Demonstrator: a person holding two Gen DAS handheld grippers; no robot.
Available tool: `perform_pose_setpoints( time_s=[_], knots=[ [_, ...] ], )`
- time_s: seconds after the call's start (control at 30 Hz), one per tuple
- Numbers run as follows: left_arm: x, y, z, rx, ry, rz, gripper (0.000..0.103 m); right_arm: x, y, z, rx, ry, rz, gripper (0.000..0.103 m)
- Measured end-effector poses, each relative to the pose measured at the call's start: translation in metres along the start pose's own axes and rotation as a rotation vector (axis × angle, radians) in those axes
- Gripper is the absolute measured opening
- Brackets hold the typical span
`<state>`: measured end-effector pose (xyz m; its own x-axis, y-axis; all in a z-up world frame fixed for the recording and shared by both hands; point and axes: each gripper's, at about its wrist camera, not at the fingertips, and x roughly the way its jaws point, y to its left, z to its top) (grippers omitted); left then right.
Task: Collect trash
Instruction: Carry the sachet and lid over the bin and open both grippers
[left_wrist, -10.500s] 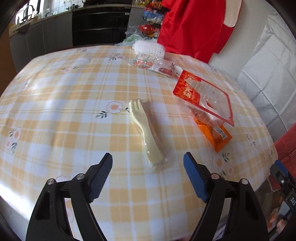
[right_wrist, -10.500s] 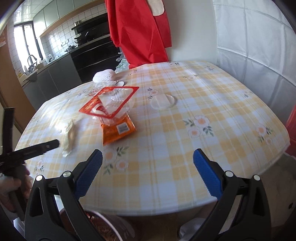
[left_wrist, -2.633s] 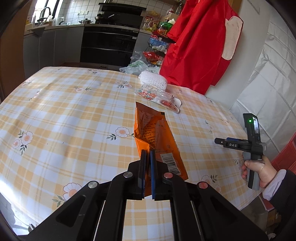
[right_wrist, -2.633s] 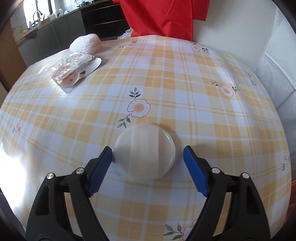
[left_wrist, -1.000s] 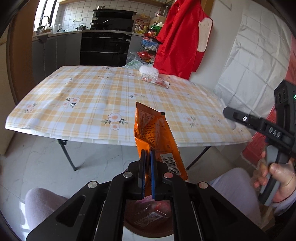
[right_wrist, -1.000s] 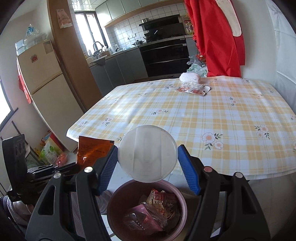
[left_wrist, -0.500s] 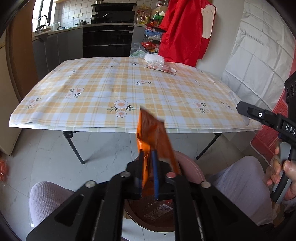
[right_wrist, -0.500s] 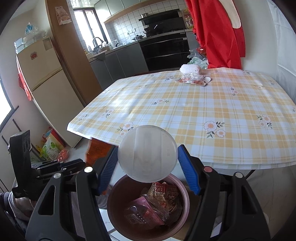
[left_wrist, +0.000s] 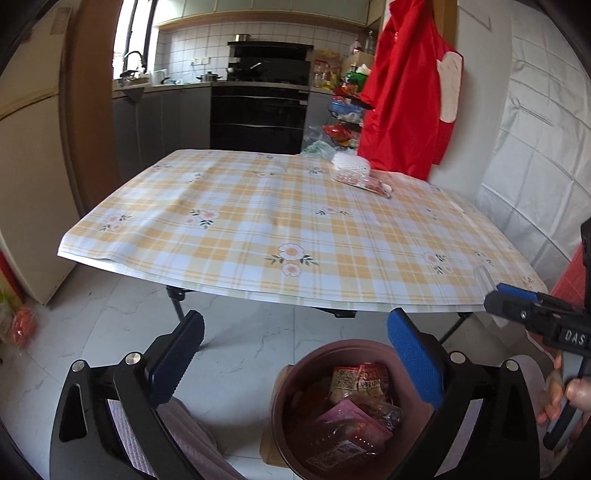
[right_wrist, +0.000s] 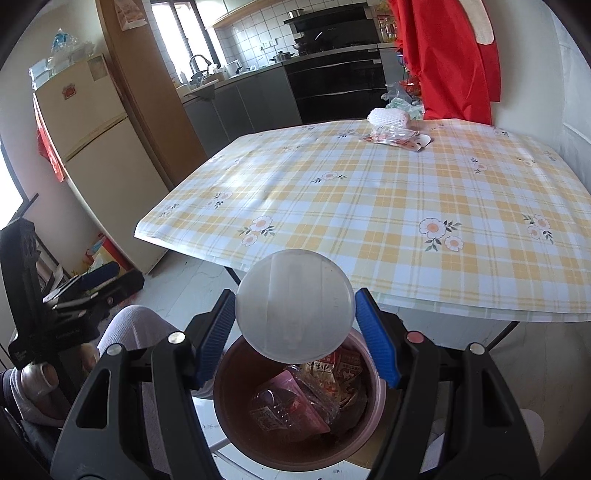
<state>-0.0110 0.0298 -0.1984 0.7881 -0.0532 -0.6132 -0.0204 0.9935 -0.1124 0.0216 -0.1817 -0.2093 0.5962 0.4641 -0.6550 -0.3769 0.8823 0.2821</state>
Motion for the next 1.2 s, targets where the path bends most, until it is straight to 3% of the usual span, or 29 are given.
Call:
perform_pose_setpoints(
  time_s=[0.5, 0.63, 0.87, 1.2],
  knots=[
    [-0.004, 0.023, 0.000, -0.076, -0.011, 0.082, 0.097, 0.026, 0.043, -0.004, -0.128, 0.056, 0.052, 0.068],
    [-0.004, 0.027, -0.001, -0.091, -0.007, 0.091, 0.097, 0.022, 0.051, -0.004, -0.162, 0.021, 0.031, 0.087],
    [-0.004, 0.028, -0.002, -0.097, -0.006, 0.092, 0.097, 0.016, 0.030, -0.001, -0.079, -0.004, -0.044, 0.097],
    [-0.001, 0.024, -0.003, -0.083, 0.006, 0.092, 0.097, 0.017, 0.000, -0.008, 0.025, 0.006, -0.147, 0.097]
  ],
)
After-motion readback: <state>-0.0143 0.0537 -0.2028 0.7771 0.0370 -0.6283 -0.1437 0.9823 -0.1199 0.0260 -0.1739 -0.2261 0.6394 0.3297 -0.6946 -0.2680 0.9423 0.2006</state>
